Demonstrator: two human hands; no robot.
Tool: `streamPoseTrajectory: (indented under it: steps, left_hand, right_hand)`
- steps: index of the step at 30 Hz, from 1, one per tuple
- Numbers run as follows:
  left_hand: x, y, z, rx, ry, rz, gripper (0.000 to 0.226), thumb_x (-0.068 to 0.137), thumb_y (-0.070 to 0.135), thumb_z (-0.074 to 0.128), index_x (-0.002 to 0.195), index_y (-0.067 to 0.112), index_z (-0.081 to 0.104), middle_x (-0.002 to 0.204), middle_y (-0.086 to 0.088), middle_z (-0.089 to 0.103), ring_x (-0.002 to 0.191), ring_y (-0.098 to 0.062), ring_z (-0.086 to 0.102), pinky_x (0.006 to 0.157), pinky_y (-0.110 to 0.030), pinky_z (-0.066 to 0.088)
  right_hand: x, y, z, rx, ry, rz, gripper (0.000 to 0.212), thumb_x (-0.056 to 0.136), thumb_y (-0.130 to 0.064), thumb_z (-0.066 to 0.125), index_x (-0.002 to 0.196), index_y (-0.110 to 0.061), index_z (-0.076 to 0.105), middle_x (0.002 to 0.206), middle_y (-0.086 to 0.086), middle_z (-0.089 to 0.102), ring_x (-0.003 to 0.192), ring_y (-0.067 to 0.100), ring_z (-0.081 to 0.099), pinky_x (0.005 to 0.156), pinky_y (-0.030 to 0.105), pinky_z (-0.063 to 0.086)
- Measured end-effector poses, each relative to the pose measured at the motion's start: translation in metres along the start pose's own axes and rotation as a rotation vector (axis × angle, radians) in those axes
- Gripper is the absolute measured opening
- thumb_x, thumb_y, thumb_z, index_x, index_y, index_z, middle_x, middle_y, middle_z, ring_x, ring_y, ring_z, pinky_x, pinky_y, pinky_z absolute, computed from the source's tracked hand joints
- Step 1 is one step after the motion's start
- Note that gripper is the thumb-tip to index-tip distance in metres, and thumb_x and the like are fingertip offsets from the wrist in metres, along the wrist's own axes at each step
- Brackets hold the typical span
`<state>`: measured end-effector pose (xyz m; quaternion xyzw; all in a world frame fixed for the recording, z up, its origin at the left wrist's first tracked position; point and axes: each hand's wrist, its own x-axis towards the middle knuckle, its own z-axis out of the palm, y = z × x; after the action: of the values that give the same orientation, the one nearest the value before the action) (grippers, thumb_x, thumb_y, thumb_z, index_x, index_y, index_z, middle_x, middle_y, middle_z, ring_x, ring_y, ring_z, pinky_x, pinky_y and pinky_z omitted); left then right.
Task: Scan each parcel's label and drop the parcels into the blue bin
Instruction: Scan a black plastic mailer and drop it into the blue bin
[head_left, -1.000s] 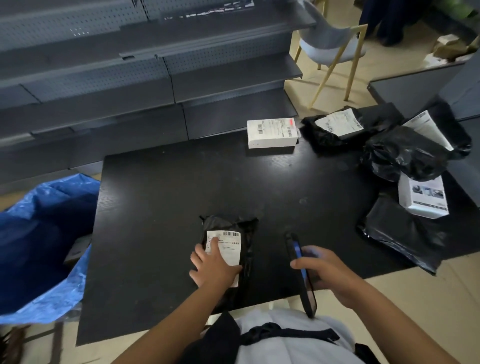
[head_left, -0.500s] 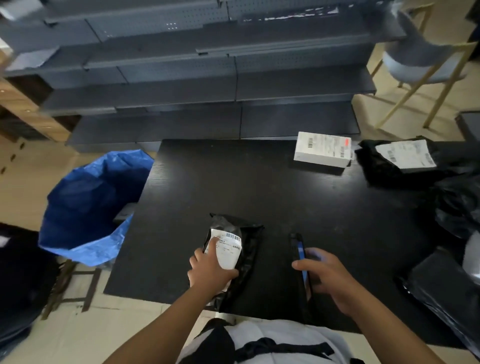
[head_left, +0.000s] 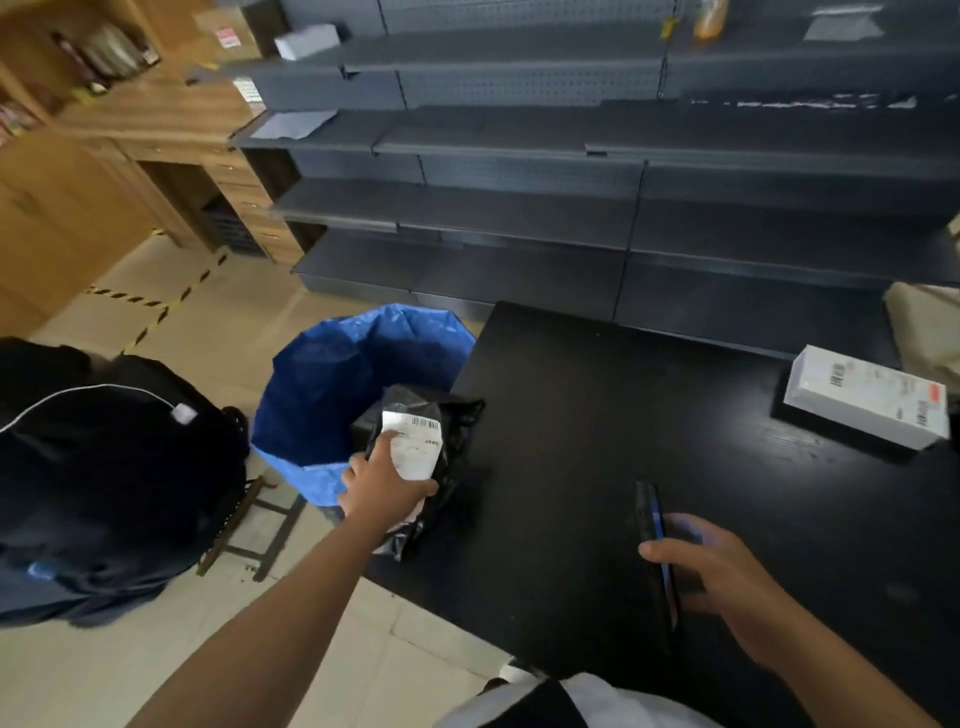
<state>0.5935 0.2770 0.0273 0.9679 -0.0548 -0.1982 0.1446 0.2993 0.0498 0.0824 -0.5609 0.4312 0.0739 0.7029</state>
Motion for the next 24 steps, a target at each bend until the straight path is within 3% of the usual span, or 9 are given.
streamPoseTrajectory:
  steps: [4, 8, 11, 13, 15, 18, 20, 22, 24]
  left_hand:
    - [0.083, 0.0, -0.077, 0.123, 0.124, 0.081, 0.105, 0.07, 0.046, 0.084, 0.152, 0.036, 0.02, 0.154, -0.015, 0.031, 0.141, -0.04, 0.03, 0.112, -0.055, 0.026]
    - [0.15, -0.012, -0.112, 0.232, 0.112, 0.095, 0.096, 0.076, 0.047, 0.081, 0.153, 0.031, 0.027, 0.158, -0.013, 0.027, 0.145, -0.038, 0.024, 0.117, -0.054, 0.019]
    - [0.174, -0.023, -0.088, 0.217, -0.03, 0.094, 0.067, 0.089, 0.043, 0.068, 0.147, 0.019, 0.043, 0.151, -0.014, 0.043, 0.139, -0.038, 0.039, 0.115, -0.052, 0.031]
    - [0.167, -0.023, -0.057, 0.167, -0.114, 0.209, 0.037, 0.09, 0.031, 0.062, 0.125, 0.018, 0.061, 0.13, -0.013, 0.061, 0.124, -0.037, 0.054, 0.106, -0.048, 0.042]
    - [0.143, -0.014, -0.02, 0.144, -0.229, 0.28, 0.019, 0.086, 0.025, 0.062, 0.102, 0.016, 0.068, 0.111, -0.011, 0.07, 0.109, -0.034, 0.064, 0.095, -0.041, 0.05]
    - [0.086, 0.014, 0.036, 0.06, -0.422, 0.345, 0.019, 0.083, 0.023, 0.065, 0.096, 0.012, 0.072, 0.104, -0.01, 0.073, 0.104, -0.032, 0.067, 0.09, -0.036, 0.053]
    - [0.046, 0.038, 0.067, -0.001, -0.526, 0.426, 0.009, 0.08, 0.02, 0.066, 0.089, 0.019, 0.068, 0.096, -0.007, 0.073, 0.098, -0.029, 0.069, 0.089, -0.035, 0.054]
    - [0.007, 0.064, 0.094, -0.036, -0.637, 0.526, 0.015, 0.085, 0.012, 0.068, 0.095, 0.023, 0.065, 0.094, -0.004, 0.071, 0.09, -0.021, 0.067, 0.084, -0.028, 0.053]
    - [-0.031, 0.089, 0.118, -0.042, -0.74, 0.635, 0.019, 0.088, 0.01, 0.067, 0.102, 0.022, 0.065, 0.097, -0.003, 0.07, 0.085, -0.016, 0.064, 0.08, -0.026, 0.05]
  right_hand:
    - [0.008, -0.007, 0.029, 0.028, 0.019, -0.019, 0.044, 0.083, -0.014, 0.077, 0.123, -0.02, 0.061, 0.125, 0.013, 0.063, 0.112, 0.034, 0.064, 0.097, 0.055, 0.054]
    - [0.007, 0.003, 0.05, 0.013, 0.079, 0.002, 0.089, 0.064, -0.03, 0.085, 0.145, -0.016, 0.053, 0.131, 0.013, 0.062, 0.113, 0.034, 0.066, 0.09, 0.05, 0.058]
    - [0.001, 0.016, 0.056, 0.044, 0.136, 0.02, 0.084, 0.063, -0.028, 0.087, 0.14, -0.015, 0.057, 0.126, 0.013, 0.066, 0.11, 0.034, 0.068, 0.091, 0.05, 0.058]
    - [-0.007, 0.026, 0.058, 0.075, 0.183, 0.025, 0.075, 0.062, -0.023, 0.087, 0.132, -0.013, 0.064, 0.119, 0.014, 0.071, 0.107, 0.034, 0.07, 0.09, 0.05, 0.057]
    - [-0.019, 0.031, 0.057, 0.101, 0.231, 0.03, 0.063, 0.069, -0.018, 0.086, 0.129, -0.014, 0.066, 0.117, 0.014, 0.072, 0.107, 0.033, 0.07, 0.091, 0.052, 0.058]
    - [-0.04, 0.038, 0.047, 0.177, 0.335, 0.024, 0.034, 0.086, -0.007, 0.077, 0.118, -0.012, 0.069, 0.107, 0.014, 0.075, 0.098, 0.033, 0.073, 0.089, 0.053, 0.058]
    - [-0.054, 0.047, 0.038, 0.235, 0.416, 0.026, 0.028, 0.088, -0.004, 0.075, 0.114, -0.01, 0.071, 0.103, 0.015, 0.077, 0.095, 0.035, 0.074, 0.089, 0.057, 0.058]
    - [-0.066, 0.059, 0.028, 0.291, 0.474, 0.025, 0.032, 0.085, -0.008, 0.077, 0.117, -0.01, 0.07, 0.107, 0.018, 0.075, 0.099, 0.039, 0.073, 0.09, 0.059, 0.057]
    - [-0.078, 0.074, 0.015, 0.354, 0.508, 0.015, 0.051, 0.075, -0.018, 0.084, 0.123, -0.013, 0.068, 0.113, 0.018, 0.073, 0.102, 0.039, 0.072, 0.088, 0.058, 0.06]
